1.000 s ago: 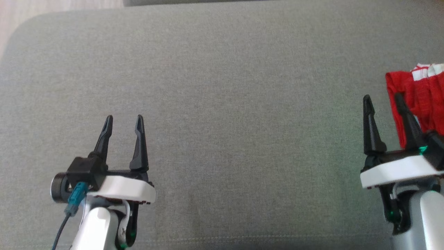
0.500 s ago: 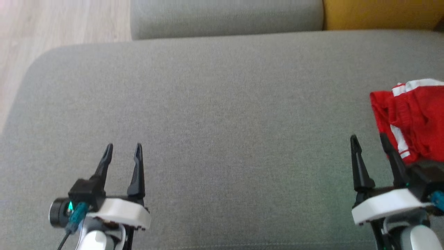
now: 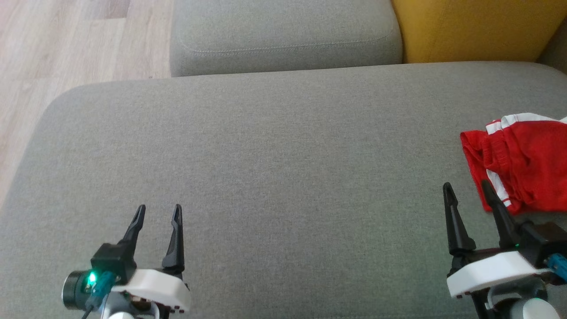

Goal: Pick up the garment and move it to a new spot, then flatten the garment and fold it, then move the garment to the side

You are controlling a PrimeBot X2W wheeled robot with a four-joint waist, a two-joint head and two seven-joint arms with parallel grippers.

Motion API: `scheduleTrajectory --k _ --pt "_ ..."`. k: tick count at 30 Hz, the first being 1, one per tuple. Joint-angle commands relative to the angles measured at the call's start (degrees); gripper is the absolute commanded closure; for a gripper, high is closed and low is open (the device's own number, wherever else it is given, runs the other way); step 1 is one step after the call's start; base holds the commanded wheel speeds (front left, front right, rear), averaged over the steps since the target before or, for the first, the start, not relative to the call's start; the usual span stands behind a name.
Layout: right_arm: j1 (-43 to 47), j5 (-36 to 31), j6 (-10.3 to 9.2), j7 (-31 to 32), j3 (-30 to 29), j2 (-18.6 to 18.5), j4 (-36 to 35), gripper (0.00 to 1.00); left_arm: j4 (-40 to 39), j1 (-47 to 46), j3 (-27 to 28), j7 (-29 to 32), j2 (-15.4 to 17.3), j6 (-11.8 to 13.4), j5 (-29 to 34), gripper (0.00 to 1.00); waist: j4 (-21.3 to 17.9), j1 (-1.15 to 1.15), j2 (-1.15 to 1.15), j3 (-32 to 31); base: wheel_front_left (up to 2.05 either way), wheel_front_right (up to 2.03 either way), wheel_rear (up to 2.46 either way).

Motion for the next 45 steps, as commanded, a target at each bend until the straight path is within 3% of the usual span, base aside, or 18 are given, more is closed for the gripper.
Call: scheduleTrajectory --k 1,40,41,45 --pt "-1.15 0.04 -0.05 -0.06 1.36 -0.23 -2.4 0.0 -2.22 -1.52 1.95 -0.05 1.07 0.36 -0.41 0.0 -0.05 0.0 0.0 -0.04 0.0 0.0 0.0" --pt "-1.13 1.58 -0.05 0.59 1.47 -0.22 -2.53 0.0 -3.44 -1.97 0.24 -0.28 2.45 0.32 -1.6 0.0 0.05 0.0 0.0 0.54 0.0 0.0 0.0" --pt "0.72 1.13 0.0 0.54 0.21 0.03 -0.27 1.0 -1.45 0.8 -1.81 0.22 1.42 0.25 -1.08 1.0 0.04 0.0 0.0 0.54 0.0 0.0 0.0" --pt "1.0 1.91 0.0 0.44 0.49 0.05 2.29 1.0 0.8 1.32 -2.08 0.3 0.86 0.12 -2.04 1.0 0.05 0.0 0.0 0.56 0.0 0.0 0.0"
